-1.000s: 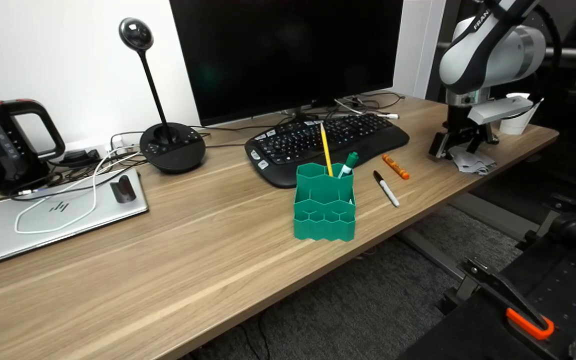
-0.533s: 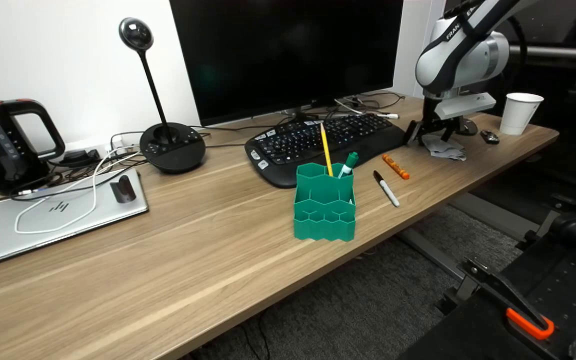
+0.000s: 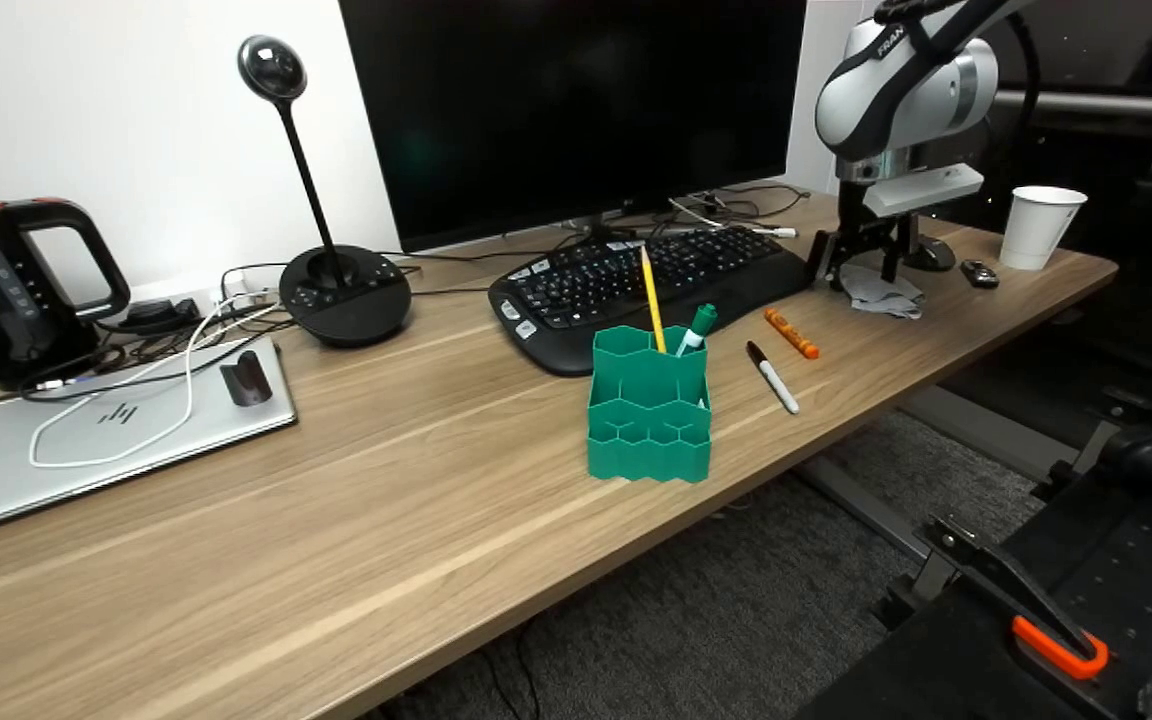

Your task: Move the cloth slightly up on the desk

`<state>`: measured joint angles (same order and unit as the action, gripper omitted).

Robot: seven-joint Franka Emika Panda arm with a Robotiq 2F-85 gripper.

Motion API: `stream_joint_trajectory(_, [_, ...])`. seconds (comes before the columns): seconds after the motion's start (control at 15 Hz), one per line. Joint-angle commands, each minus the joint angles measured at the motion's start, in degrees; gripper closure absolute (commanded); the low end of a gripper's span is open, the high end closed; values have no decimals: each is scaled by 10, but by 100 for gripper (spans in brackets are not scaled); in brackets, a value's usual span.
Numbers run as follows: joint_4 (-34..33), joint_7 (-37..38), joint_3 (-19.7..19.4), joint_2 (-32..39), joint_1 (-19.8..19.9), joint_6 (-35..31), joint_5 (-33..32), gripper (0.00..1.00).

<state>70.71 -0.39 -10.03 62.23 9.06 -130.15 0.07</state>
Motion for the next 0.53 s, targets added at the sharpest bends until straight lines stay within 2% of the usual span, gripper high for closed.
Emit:
stream_joint_trajectory(0.0, [49, -49, 24, -69, 14, 38, -9, 0])
stream_joint_trajectory(0.2, [143, -76, 48, -161, 35, 28, 22, 0])
stream_joint_trajectory(0.27, [53, -47, 30, -80, 20, 26, -2, 0])
stream_joint_trajectory(0.47, [112, -60, 40, -139, 31, 27, 7, 0])
